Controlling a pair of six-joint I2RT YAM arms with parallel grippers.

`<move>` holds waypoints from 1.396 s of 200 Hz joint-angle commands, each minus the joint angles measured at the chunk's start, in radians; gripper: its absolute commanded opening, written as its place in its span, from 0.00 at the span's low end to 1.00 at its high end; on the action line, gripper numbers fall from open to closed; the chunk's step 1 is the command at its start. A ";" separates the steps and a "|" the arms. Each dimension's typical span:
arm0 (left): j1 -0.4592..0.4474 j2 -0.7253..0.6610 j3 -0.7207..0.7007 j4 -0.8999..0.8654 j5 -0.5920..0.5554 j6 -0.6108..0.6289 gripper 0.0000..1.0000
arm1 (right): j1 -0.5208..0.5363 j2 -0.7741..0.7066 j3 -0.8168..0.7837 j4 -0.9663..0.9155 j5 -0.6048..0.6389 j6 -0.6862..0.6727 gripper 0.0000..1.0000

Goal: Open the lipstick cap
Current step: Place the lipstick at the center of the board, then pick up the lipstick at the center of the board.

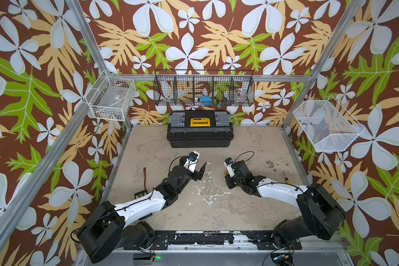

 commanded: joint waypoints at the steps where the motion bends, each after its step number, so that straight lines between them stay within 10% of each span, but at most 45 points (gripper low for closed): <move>1: 0.001 -0.005 0.001 0.008 -0.011 0.018 0.86 | 0.002 0.000 0.003 -0.006 0.011 -0.011 0.24; 215: 0.001 -0.037 -0.037 0.045 -0.072 0.032 0.87 | 0.002 -0.138 0.107 -0.166 -0.015 -0.023 0.41; 279: 0.012 0.042 0.001 -0.085 -0.215 -0.034 0.83 | 0.003 -0.173 0.219 -0.184 -0.234 -0.034 0.43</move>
